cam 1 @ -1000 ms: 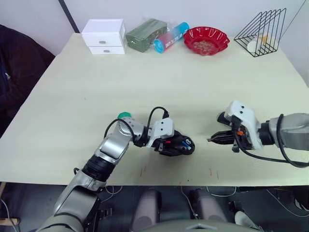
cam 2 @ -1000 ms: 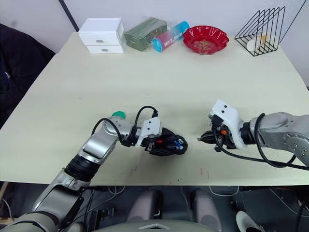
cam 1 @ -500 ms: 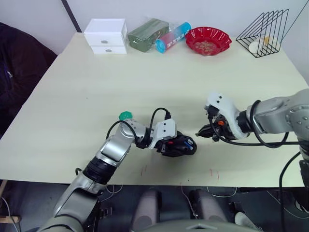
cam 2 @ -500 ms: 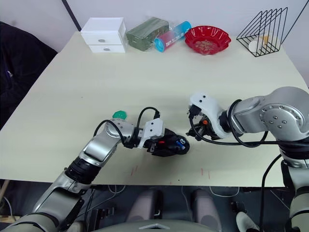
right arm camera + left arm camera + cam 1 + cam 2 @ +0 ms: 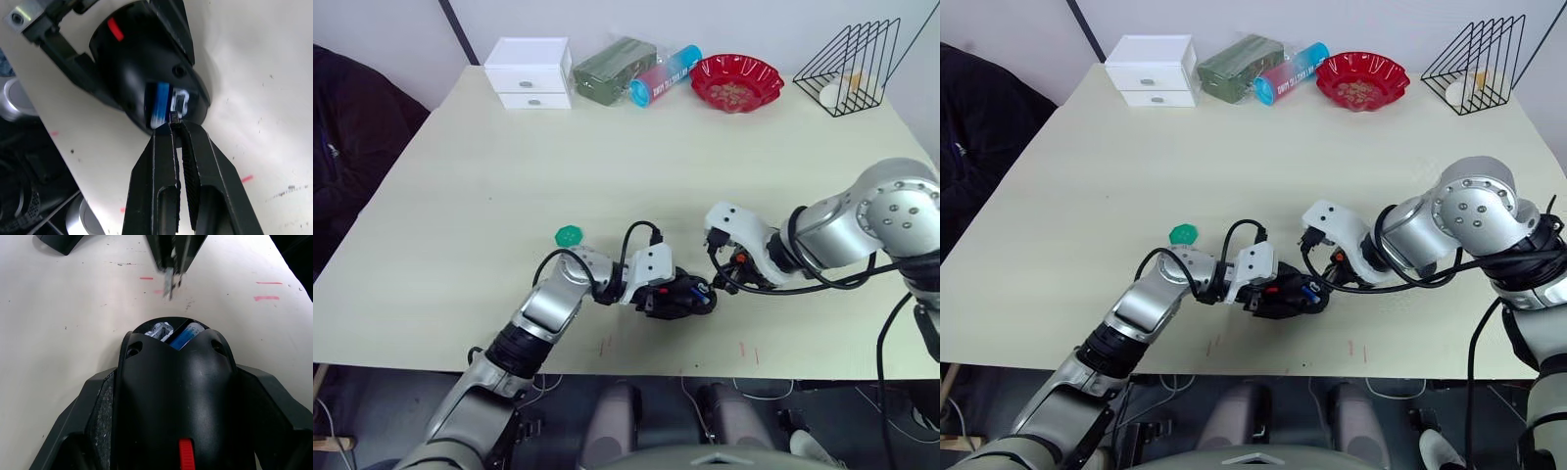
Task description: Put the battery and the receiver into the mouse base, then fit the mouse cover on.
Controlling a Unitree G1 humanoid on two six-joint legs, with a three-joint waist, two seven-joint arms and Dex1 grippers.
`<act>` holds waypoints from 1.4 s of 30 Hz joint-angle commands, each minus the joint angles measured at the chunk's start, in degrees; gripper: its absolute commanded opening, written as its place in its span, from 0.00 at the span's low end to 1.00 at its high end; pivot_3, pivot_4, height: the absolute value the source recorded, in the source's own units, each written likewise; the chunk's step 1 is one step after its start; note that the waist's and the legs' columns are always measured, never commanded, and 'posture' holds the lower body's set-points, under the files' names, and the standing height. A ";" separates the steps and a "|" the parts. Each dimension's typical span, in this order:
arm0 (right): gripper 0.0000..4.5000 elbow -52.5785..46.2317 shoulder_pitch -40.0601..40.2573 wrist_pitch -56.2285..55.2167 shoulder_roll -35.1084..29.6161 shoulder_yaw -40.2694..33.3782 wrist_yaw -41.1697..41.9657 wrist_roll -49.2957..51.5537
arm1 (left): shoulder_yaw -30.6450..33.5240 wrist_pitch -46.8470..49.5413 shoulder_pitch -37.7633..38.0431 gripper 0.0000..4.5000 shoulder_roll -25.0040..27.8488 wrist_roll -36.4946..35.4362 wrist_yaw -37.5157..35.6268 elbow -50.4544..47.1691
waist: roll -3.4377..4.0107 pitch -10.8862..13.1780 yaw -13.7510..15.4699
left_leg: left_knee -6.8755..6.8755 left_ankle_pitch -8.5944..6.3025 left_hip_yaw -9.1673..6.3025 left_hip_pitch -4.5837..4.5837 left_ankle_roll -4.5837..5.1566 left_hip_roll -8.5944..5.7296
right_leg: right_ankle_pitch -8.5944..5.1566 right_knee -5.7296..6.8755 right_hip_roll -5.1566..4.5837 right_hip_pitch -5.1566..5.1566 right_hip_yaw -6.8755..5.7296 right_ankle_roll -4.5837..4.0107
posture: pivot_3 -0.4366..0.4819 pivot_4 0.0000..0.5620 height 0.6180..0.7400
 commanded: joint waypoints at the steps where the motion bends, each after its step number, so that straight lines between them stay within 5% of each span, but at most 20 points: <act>1: 0.00 1.15 -1.20 0.31 0.97 0.07 -4.62 2.57 | -1.98 -0.52 0.20 0.66 -0.31 0.87 -0.31 0.82 | 0.00 0.00 0.02 | 0.00 0.00 0.00 0.00 0.00 0.00 | 0.00 0.00 0.00 0.00 0.00 0.00 | 0.48 0.27 1.00; 23: 0.00 3.62 -3.27 -10.74 -1.30 10.52 -24.82 20.44 | -2.66 -3.27 1.37 0.66 -0.14 1.97 -0.21 2.82 | 0.00 0.00 0.02 | 0.00 0.00 -0.01 -0.03 0.01 0.06 | 0.00 -0.03 -0.02 0.00 -0.02 0.00 | 0.48 0.27 1.00; 42: 0.00 4.03 -3.72 -13.15 -0.59 14.21 -28.44 21.89 | -2.66 -3.37 1.63 0.66 -0.03 1.99 -0.12 2.92 | 0.01 -0.01 0.00 | -0.02 0.00 -0.01 -0.03 0.01 0.10 | 0.00 -0.05 -0.02 0.00 -0.02 0.00 | 0.48 0.27 1.00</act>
